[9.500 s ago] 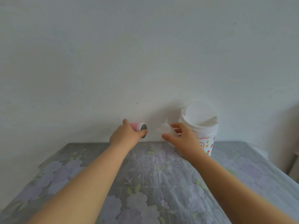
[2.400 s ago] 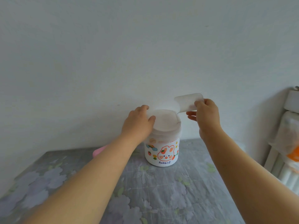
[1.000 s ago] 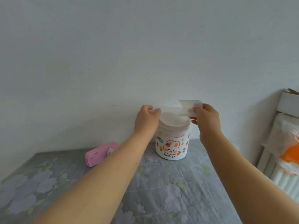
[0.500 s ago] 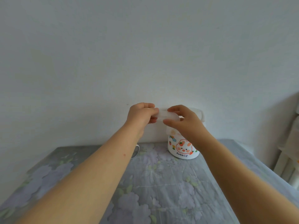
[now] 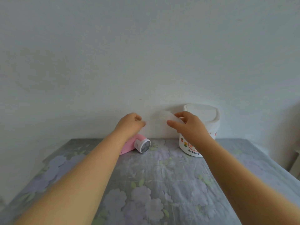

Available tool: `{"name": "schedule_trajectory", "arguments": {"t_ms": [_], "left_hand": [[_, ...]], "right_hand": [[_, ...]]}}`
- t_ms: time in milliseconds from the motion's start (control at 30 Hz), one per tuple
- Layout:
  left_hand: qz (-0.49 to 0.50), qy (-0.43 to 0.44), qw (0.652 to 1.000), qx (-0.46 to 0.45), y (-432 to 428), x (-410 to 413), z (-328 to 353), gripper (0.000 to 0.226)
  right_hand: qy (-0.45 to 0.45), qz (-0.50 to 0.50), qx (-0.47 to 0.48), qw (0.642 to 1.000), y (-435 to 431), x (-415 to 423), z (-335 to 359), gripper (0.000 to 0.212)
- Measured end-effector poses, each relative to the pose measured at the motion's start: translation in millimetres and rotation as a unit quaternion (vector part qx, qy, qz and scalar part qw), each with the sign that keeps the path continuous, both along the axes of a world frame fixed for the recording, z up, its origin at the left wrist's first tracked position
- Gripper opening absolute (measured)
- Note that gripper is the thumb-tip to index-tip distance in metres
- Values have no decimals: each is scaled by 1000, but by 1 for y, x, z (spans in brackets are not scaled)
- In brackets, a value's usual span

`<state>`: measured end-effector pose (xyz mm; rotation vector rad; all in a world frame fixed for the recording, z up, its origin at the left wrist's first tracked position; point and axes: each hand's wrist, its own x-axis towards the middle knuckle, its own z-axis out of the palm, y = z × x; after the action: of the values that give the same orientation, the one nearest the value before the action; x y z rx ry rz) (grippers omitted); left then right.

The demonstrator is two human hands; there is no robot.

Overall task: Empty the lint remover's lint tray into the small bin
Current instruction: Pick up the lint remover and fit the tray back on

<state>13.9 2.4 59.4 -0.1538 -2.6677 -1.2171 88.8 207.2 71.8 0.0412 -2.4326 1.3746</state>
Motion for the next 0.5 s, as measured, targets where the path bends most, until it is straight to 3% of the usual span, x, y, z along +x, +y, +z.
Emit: {"name": "schedule_trajectory", "arguments": {"t_ms": [67, 133, 333, 500], "left_hand": [[10, -66, 991, -117, -14, -8, -18, 52], [4, -112, 978, -176, -23, -13, -31, 58], [-27, -143, 964, -224, -25, -13, -41, 29], [-16, -131, 965, -226, -24, -13, -39, 30]], "right_hand": [[-3, 3, -13, 1000, -2, -1, -2, 41], [-6, 9, -23, 1000, -4, -1, -4, 39], [-15, 9, -29, 999, -5, -2, -7, 38], [-17, 3, -18, 1000, -1, 0, -7, 39]]}}
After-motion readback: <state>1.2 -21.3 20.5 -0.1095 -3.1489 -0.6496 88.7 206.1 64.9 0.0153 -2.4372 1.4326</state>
